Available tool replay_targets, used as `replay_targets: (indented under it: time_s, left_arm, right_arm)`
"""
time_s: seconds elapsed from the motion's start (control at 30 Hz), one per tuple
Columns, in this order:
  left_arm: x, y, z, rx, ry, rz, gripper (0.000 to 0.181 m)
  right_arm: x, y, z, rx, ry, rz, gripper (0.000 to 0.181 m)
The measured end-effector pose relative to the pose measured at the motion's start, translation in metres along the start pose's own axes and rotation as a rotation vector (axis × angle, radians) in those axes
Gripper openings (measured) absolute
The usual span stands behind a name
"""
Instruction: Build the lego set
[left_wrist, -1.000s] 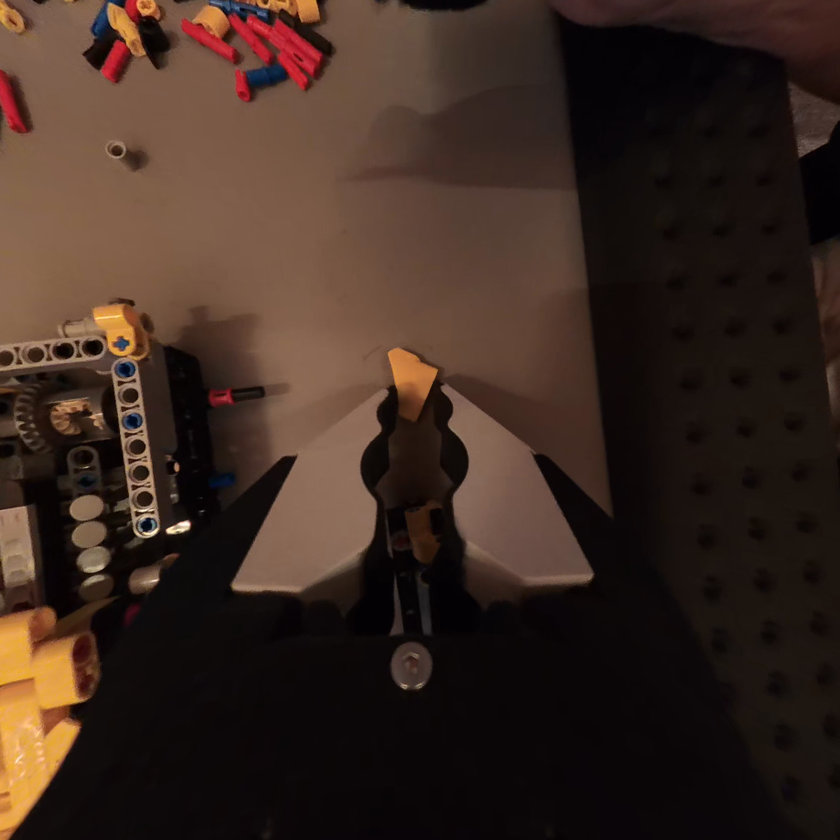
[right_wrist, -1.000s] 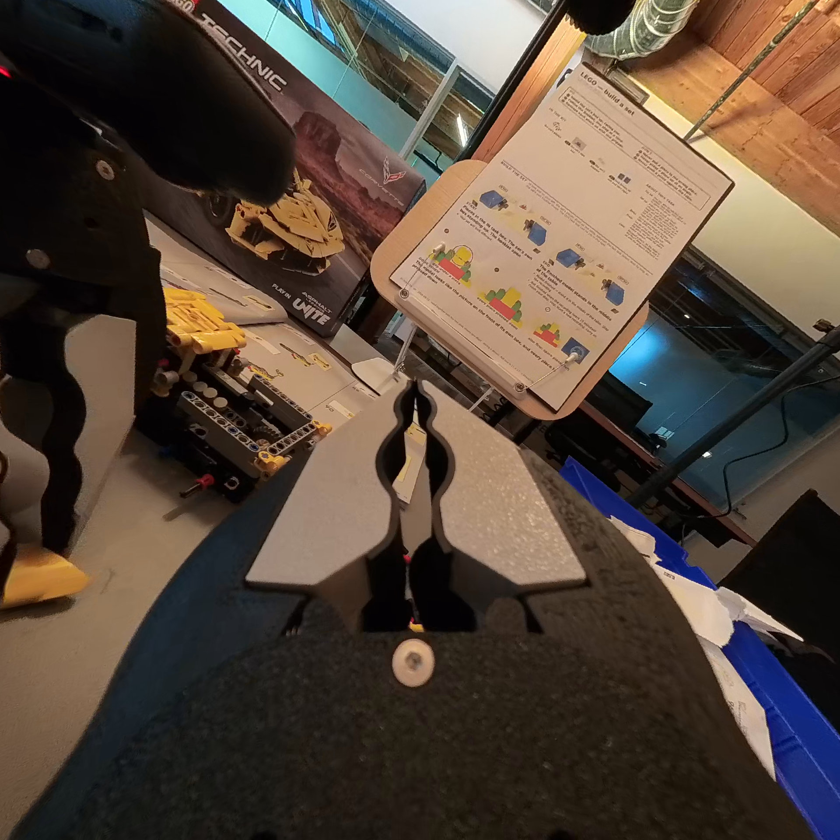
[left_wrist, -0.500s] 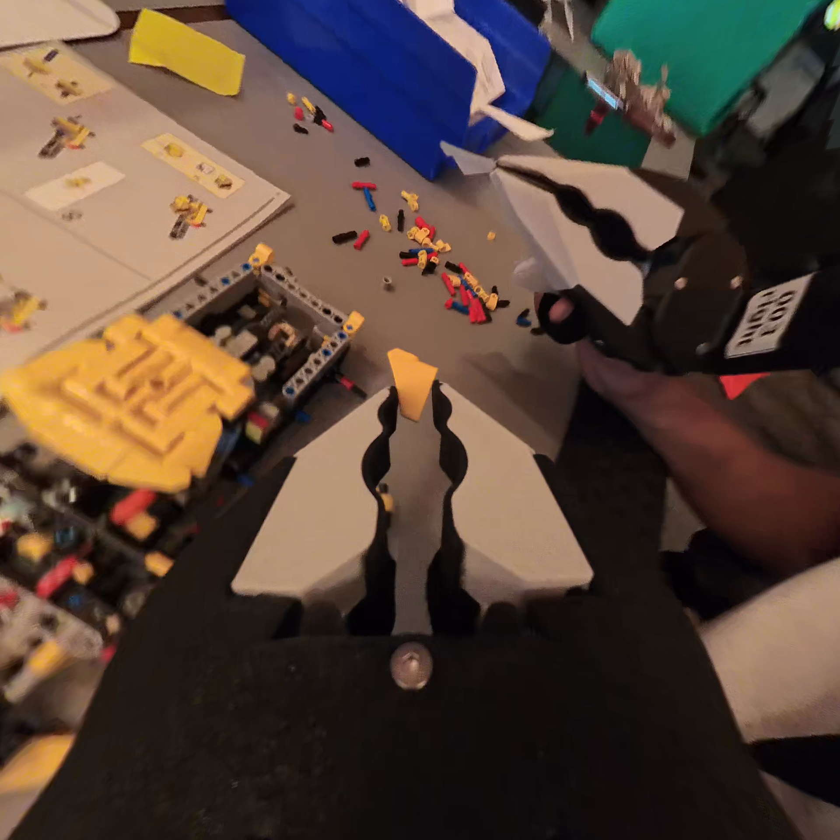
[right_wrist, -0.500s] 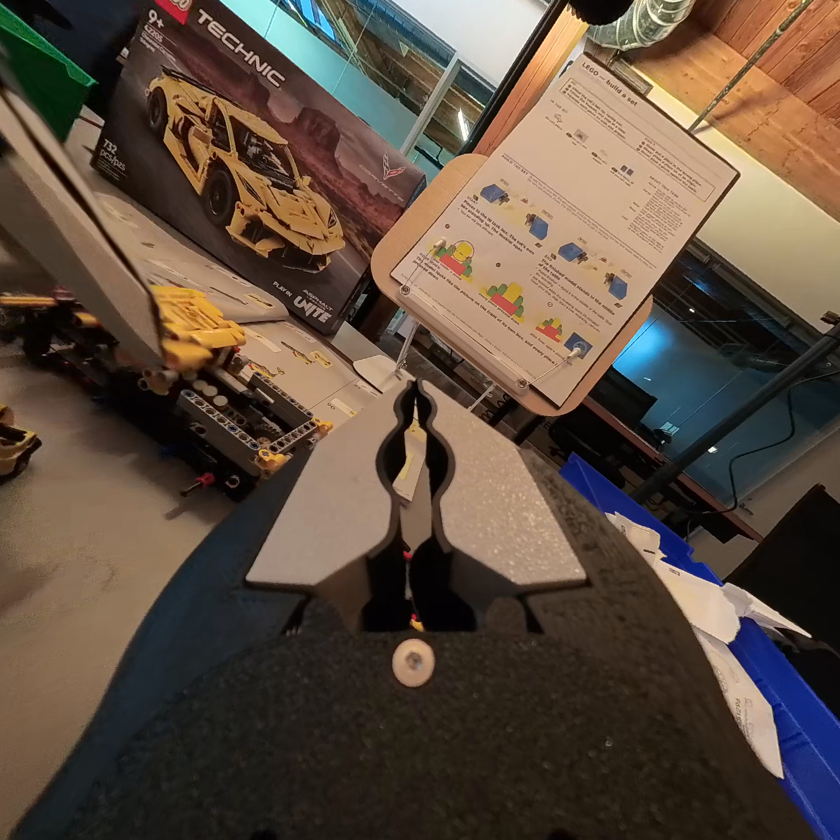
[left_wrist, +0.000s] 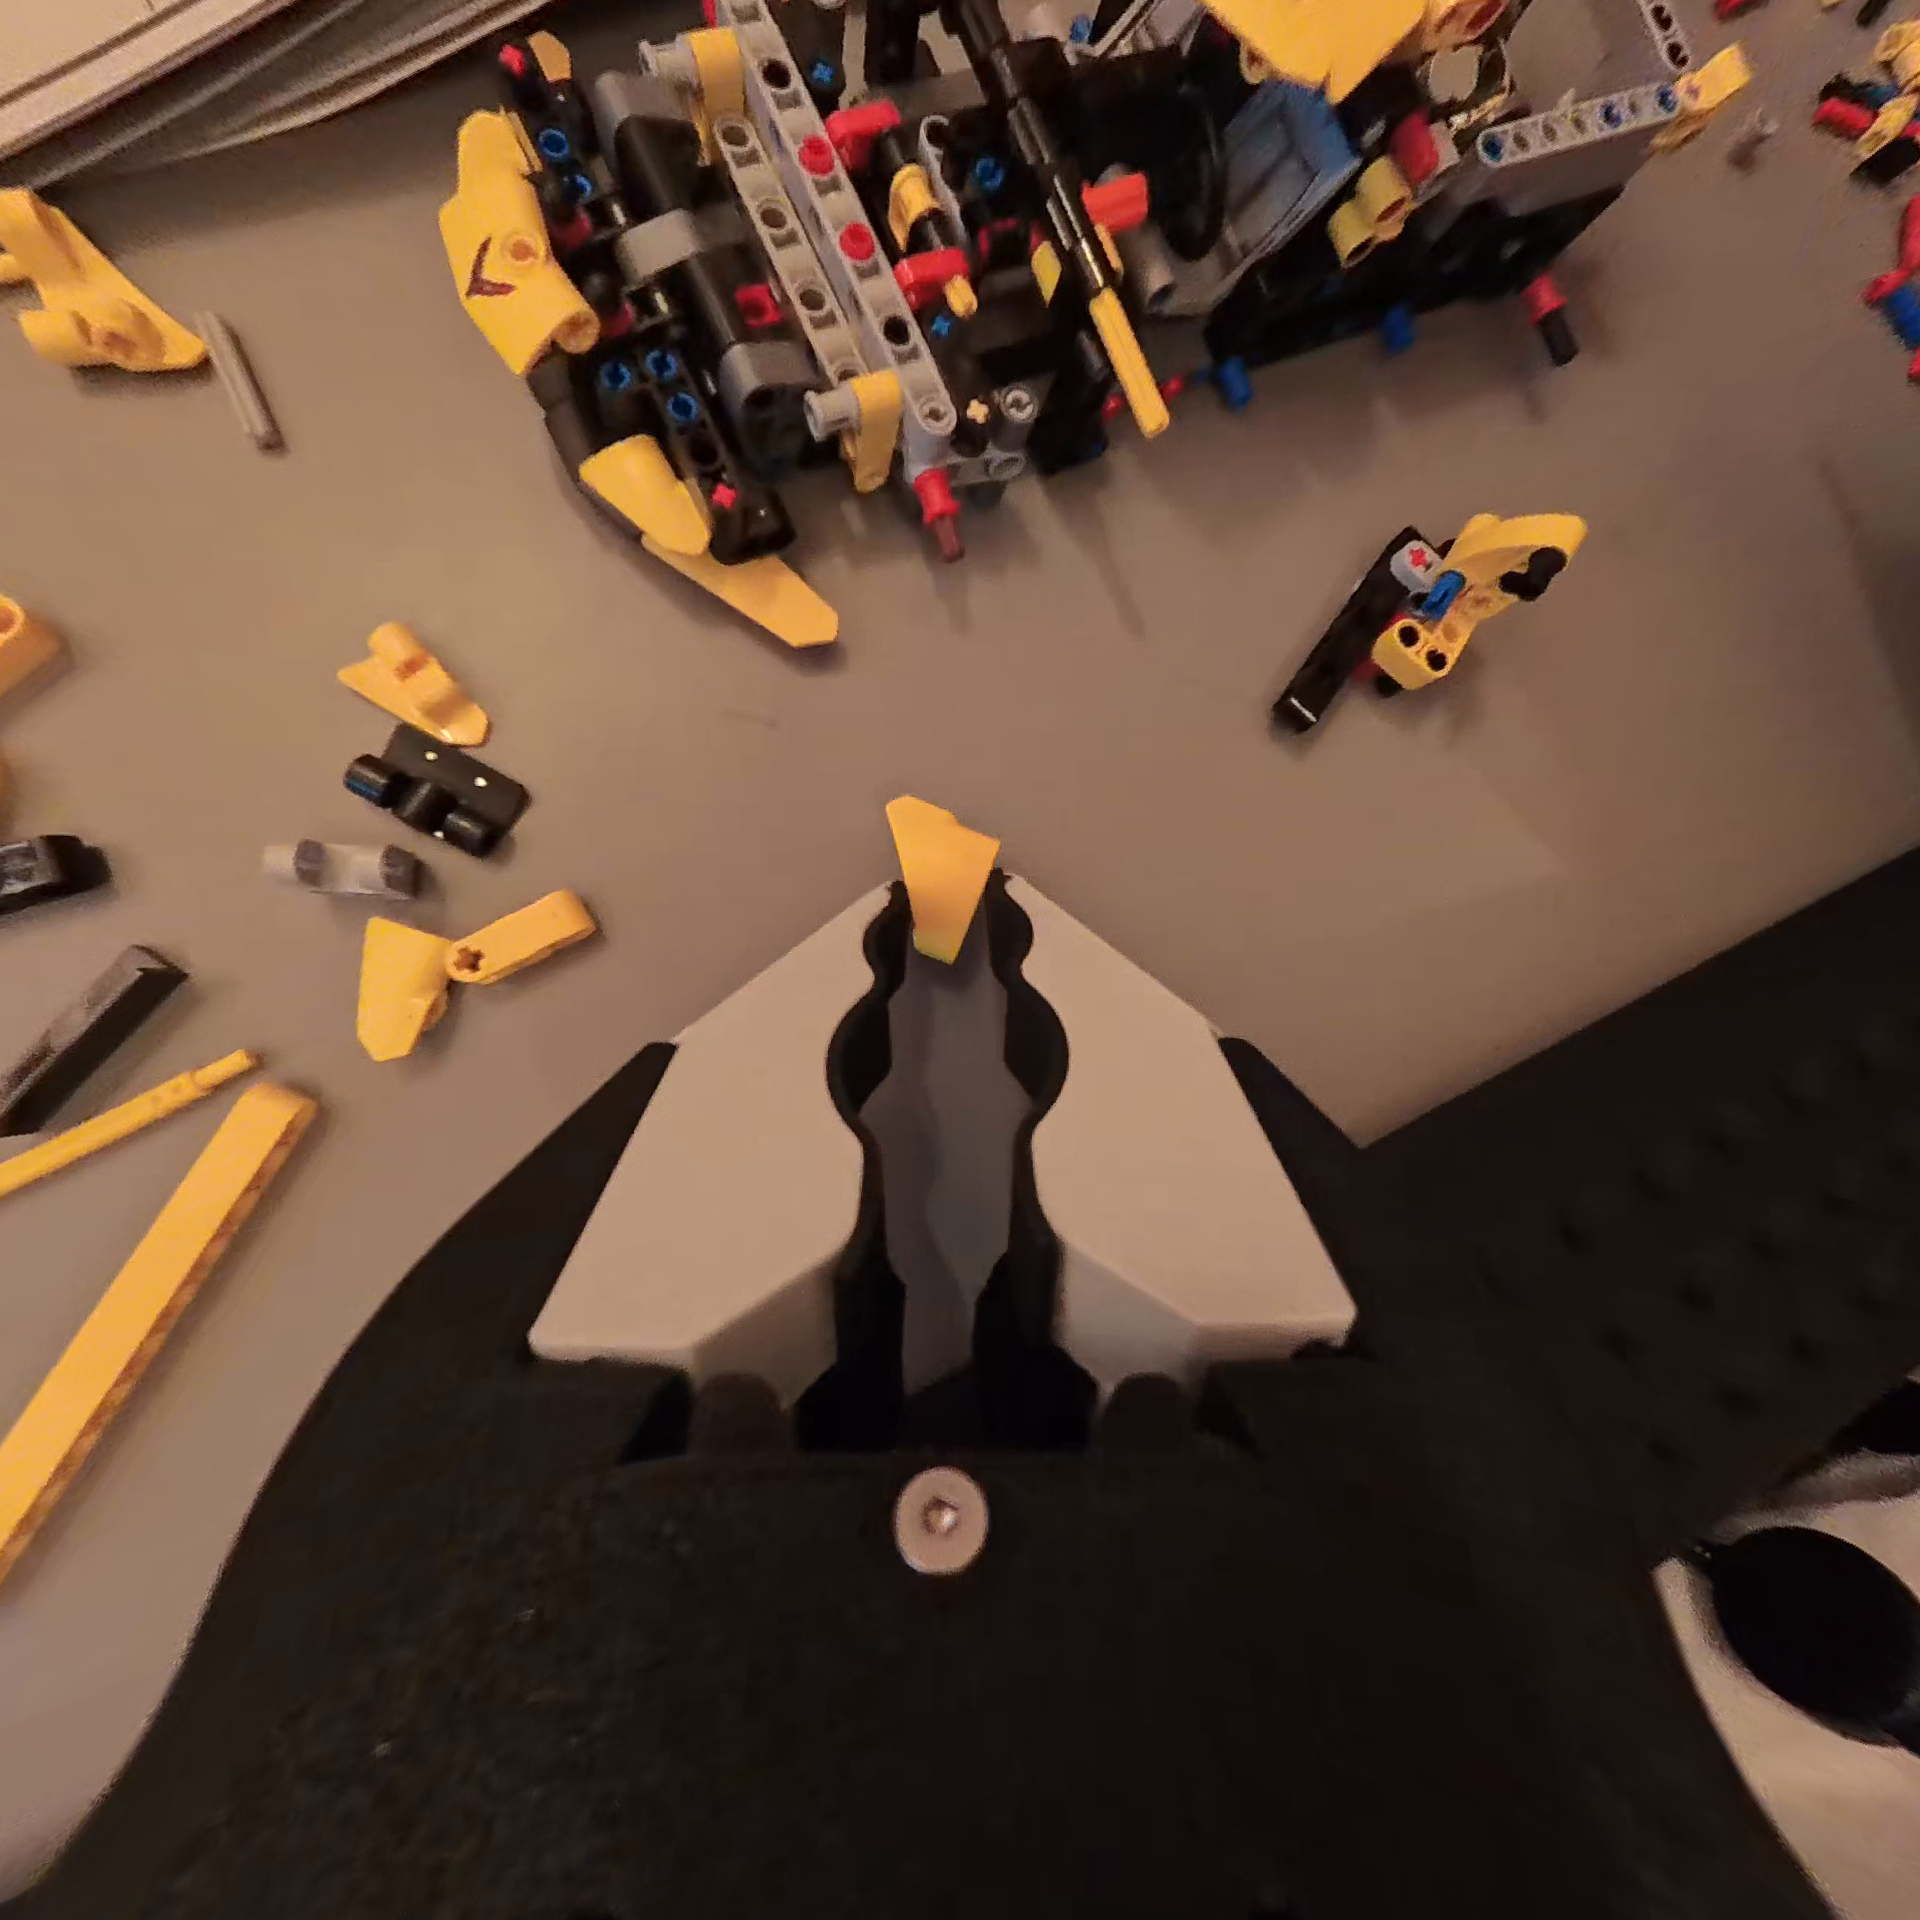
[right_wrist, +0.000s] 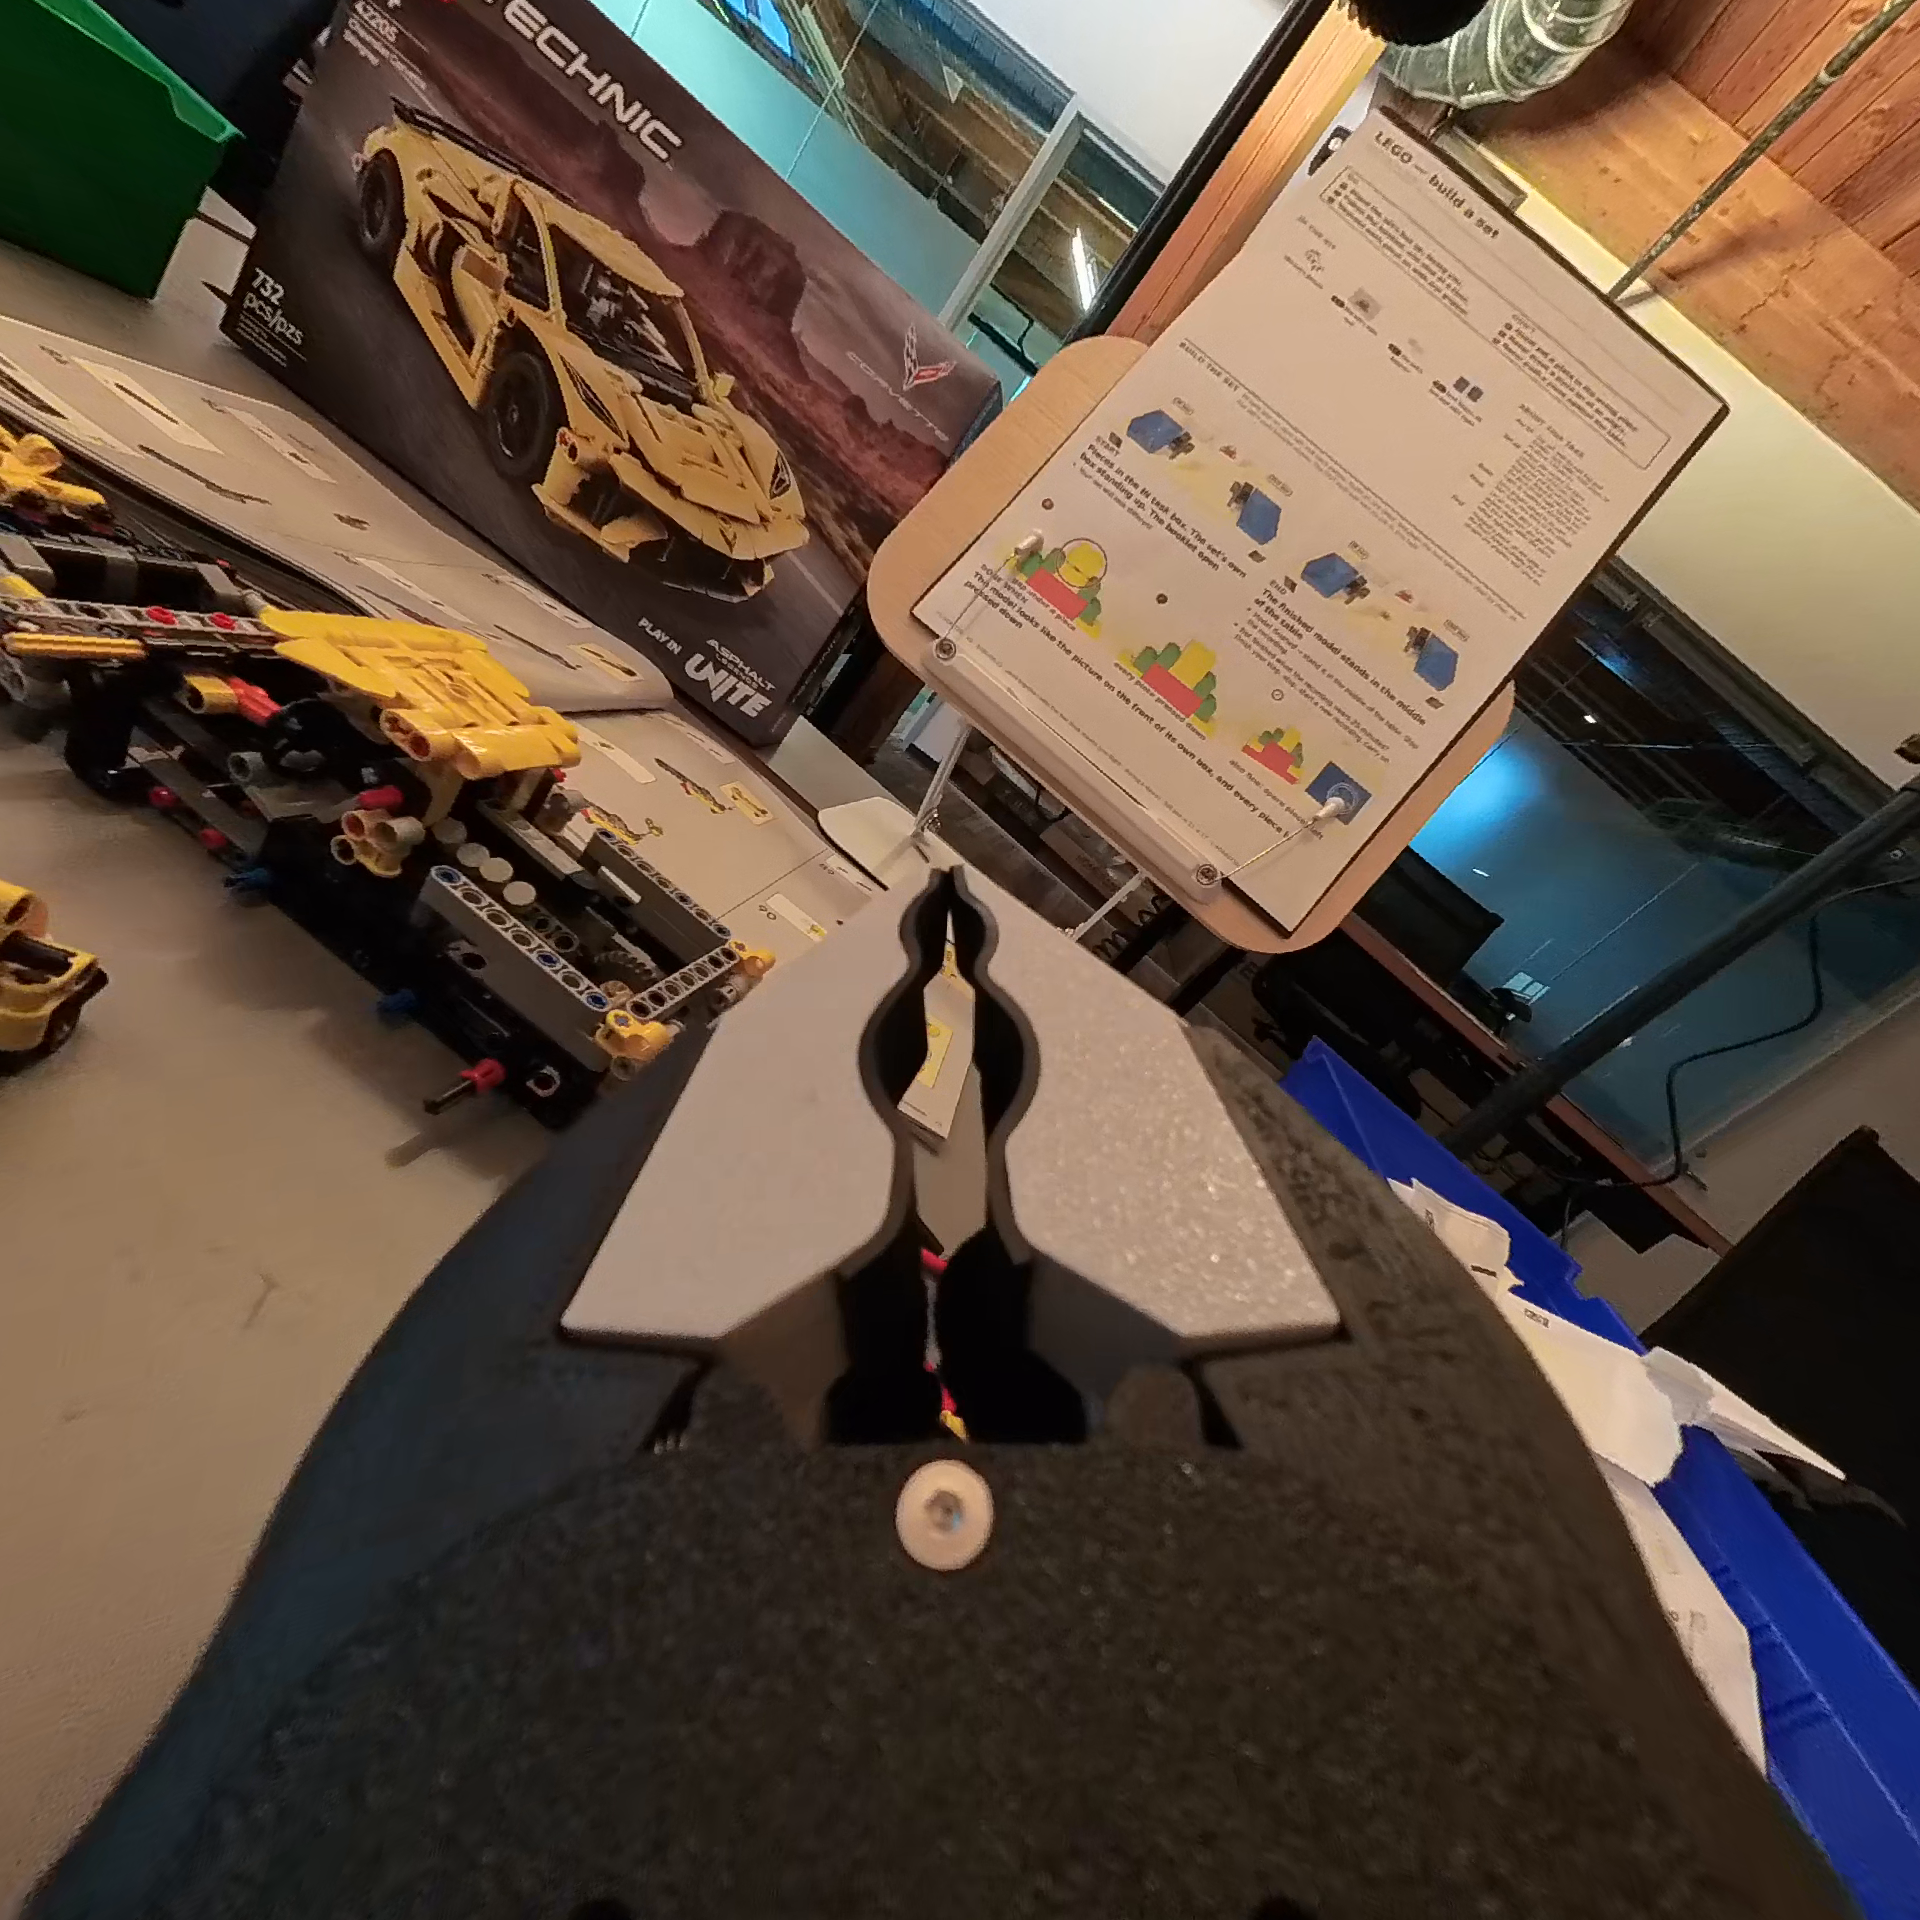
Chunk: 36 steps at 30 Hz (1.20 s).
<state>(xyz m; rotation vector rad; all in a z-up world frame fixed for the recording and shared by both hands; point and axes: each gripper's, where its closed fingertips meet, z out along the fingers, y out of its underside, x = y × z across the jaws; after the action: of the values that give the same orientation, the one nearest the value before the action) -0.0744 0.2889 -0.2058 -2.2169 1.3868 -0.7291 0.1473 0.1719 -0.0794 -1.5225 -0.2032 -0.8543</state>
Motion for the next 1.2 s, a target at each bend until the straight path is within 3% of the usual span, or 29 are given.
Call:
replay_targets:
  time_s: [0.3, 0.5, 0.6, 0.7, 0.8, 0.97, 1.2]
  left_arm:
    - [0.015, 0.007, -0.001, -0.013, 0.117, -0.115, 0.024]
    - [0.032, 0.013, -0.001, -0.023, 0.142, -0.083, 0.026]
    - [0.028, 0.013, -0.011, -0.017, 0.127, 0.045, 0.030]
    - [0.019, 0.003, -0.026, 0.079, 0.159, 0.291, 0.033]
    - [0.002, 0.004, -0.021, 0.085, 0.229, 0.495, 0.033]
    - [-0.001, 0.010, -0.007, -0.004, 0.435, 0.604, 0.033]
    - [0.009, 0.008, 0.002, 0.039, 0.484, 0.777, 0.027]
  right_arm:
    - [-0.001, 0.002, 0.000, -0.008, -0.006, -0.002, 0.000]
    - [-0.003, 0.002, 0.001, -0.009, -0.012, -0.006, 0.000]
    - [-0.003, 0.002, 0.000, -0.010, -0.012, -0.006, 0.000]
    - [-0.003, 0.002, 0.001, -0.009, -0.014, -0.003, 0.000]
    - [-0.004, 0.001, 0.001, -0.006, -0.020, 0.001, 0.000]
    - [-0.001, 0.003, 0.001, -0.008, -0.010, 0.022, 0.000]
    - [-0.003, 0.006, 0.003, -0.024, -0.017, 0.008, 0.000]
